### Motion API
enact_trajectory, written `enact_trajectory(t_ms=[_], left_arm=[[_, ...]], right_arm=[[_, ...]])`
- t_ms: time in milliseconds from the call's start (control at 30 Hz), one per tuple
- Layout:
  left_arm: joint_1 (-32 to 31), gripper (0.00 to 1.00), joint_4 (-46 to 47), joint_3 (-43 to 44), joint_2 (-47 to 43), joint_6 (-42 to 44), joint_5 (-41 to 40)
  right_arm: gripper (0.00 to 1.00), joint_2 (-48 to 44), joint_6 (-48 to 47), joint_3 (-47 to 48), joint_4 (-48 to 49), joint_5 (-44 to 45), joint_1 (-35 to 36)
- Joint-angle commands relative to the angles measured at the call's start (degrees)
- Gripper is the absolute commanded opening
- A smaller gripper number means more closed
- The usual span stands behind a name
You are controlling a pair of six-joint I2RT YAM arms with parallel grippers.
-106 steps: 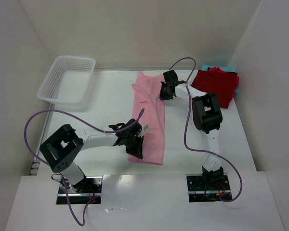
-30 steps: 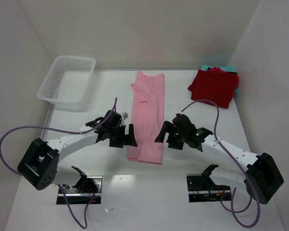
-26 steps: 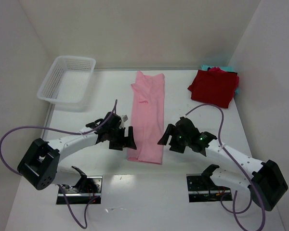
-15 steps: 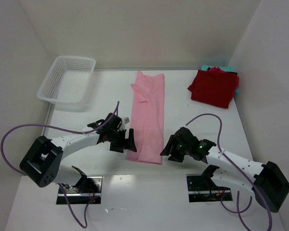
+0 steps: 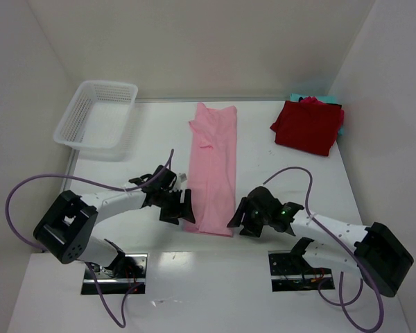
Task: Fold and stack the t-shirts
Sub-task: Grab the bottom of the folded rectangular tshirt with both arms
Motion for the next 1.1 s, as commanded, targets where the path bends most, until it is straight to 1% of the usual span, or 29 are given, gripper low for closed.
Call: enact_trajectory(t_ms=[0, 67, 133, 167, 233, 300, 367, 400, 433, 600, 767, 800, 900, 967, 1000, 1067], left_arm=[[0.30, 0.79, 1.22, -1.78, -0.46, 0.40, 1.21], [0.30, 0.74, 1.23, -1.79, -0.46, 0.40, 2.00], [0.30, 0.68, 1.23, -2.31, -0.46, 0.40, 2.00], [0.30, 0.67, 1.75, -2.31, -0.46, 0.40, 2.00], [0.30, 0.67, 1.76, -2.84, -0.46, -0.13, 2.00], [0.30, 0.66, 1.76, -2.84, -0.46, -0.13, 2.53], [0.30, 0.66, 2.29, -3.46, -0.46, -0.65, 2.53], [0.30, 0.66, 2.81, -3.98, -0.46, -0.66, 2.53], [0.30, 0.66, 2.81, -3.98, -0.46, -0.66, 2.53], [0.30, 0.66, 3.34, -3.98, 0.77, -0.66, 2.53], [0.30, 0.64, 3.96, -3.98, 1.30, -0.66, 2.53], [0.30, 0.62, 3.96, -3.98, 1.82, -0.66, 2.53], [0.30, 0.59, 4.48, -3.98, 1.83, -0.66, 2.53], [0.30, 0.59, 4.48, -3.98, 1.83, -0.66, 2.01], [0.30, 0.56, 4.48, -3.98, 1.83, -1.27, 1.48], [0.30, 0.55, 5.01, -3.98, 1.83, -1.27, 1.48]], right_arm=[[0.66, 3.10, -1.02, 1.46, 4.36, 0.47, 0.62], [0.66, 4.34, -1.64, 1.46, 5.58, -0.05, 0.62], [0.61, 5.05, -1.64, 1.46, 6.12, -0.06, 0.62], [0.61, 5.05, -1.64, 1.46, 6.12, -0.06, 0.62], [0.59, 5.05, -1.64, 1.46, 6.12, -0.06, 0.62], [0.53, 4.52, -1.64, 1.46, 6.12, -0.58, 0.62], [0.52, 4.00, -1.64, 0.93, 6.64, -0.58, 0.62], [0.47, 3.99, -1.12, 0.41, 6.64, -1.28, 0.62], [0.45, 3.99, -1.11, 0.40, 7.17, -1.29, 0.62], [0.43, 3.47, -0.58, -0.64, 7.70, -2.34, 0.62], [0.44, 4.69, -0.58, -0.65, 9.45, -2.96, 1.67], [0.44, 5.48, -0.58, -0.65, 9.46, -2.96, 1.67], [0.44, 6.37, -0.58, -0.12, 10.77, -2.96, 2.38], [0.44, 7.86, -0.58, -0.12, 10.77, -2.96, 2.38], [0.44, 7.86, -0.58, 0.40, 10.77, -2.96, 2.38], [0.41, 8.39, -0.58, 0.93, 10.77, -2.96, 2.90]])
